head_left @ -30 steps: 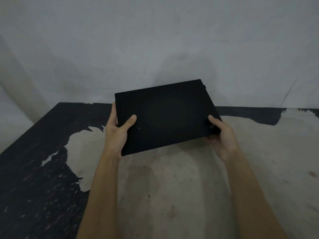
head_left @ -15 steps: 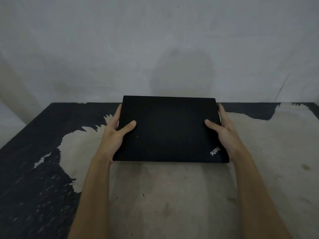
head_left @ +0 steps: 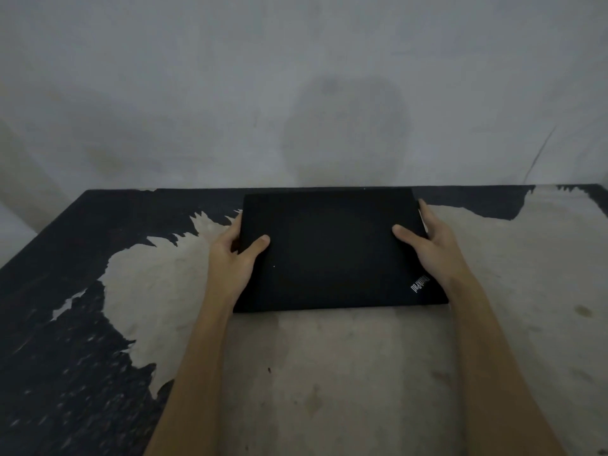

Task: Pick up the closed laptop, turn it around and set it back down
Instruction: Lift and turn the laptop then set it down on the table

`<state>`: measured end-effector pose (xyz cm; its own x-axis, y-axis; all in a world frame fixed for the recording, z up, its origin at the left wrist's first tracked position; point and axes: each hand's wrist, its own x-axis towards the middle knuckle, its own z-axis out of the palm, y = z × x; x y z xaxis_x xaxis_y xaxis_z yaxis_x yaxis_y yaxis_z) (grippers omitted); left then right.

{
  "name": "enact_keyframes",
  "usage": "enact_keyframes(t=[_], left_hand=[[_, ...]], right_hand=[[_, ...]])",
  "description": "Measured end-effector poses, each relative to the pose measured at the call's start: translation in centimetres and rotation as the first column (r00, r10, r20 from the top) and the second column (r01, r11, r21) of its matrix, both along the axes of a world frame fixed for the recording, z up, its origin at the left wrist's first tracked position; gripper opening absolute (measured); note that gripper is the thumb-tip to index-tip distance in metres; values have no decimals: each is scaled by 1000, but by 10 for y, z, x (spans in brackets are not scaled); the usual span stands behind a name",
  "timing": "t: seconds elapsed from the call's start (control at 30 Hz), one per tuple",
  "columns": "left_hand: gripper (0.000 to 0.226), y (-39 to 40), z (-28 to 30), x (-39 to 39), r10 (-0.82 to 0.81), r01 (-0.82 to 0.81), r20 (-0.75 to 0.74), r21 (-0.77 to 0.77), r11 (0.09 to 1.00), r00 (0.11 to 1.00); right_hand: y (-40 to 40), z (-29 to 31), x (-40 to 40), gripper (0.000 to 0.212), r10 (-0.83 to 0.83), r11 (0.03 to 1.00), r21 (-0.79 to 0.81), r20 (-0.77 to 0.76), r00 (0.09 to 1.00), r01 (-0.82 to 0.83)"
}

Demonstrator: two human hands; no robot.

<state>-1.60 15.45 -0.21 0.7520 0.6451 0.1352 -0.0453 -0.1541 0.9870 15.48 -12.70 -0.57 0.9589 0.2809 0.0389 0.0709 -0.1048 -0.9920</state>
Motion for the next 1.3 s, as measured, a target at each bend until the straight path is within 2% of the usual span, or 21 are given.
enact_keyframes(t=[0.13,0.23,0.3,0.47,0.7,0.9,1.1,1.17,1.23,1.3], left_hand=[[56,5,-8,6,60,-48,-92,122,991,994],[56,7,-11,7,87,-70,-87,184,980,992],[55,8,-12,9,87,-64,-106,207,976,990],[52,11,-14,12,118,-42,-209,333,942,971],[54,11,-10,14,147,5,-324,427,904,934],[47,9,-11,10,147,9,-309,453,891,940],[45,11,-5,7,118,51,-351,436,899,929],[48,10,-1,5,91,75,-375,406,911,922],[59,8,1,-1,101,84,-378,442,893,920],[60,6,9,-3,122,44,-276,528,848,953]], right_hand=[[1,-2,1,80,-22,998,-53,21,1000,23],[4,-2,-1,53,-22,995,-90,95,995,31],[5,-3,-1,47,-30,991,-127,135,990,48],[7,-2,-2,52,-65,947,-297,191,980,120],[11,-5,0,53,9,888,-454,180,984,75],[10,-4,-1,42,32,859,-505,224,974,87],[8,2,-12,65,35,845,-523,258,966,109],[6,3,-16,67,25,824,-550,277,961,137],[6,6,-22,64,-1,806,-555,349,937,207],[10,18,-26,55,-23,844,-477,424,905,245]])
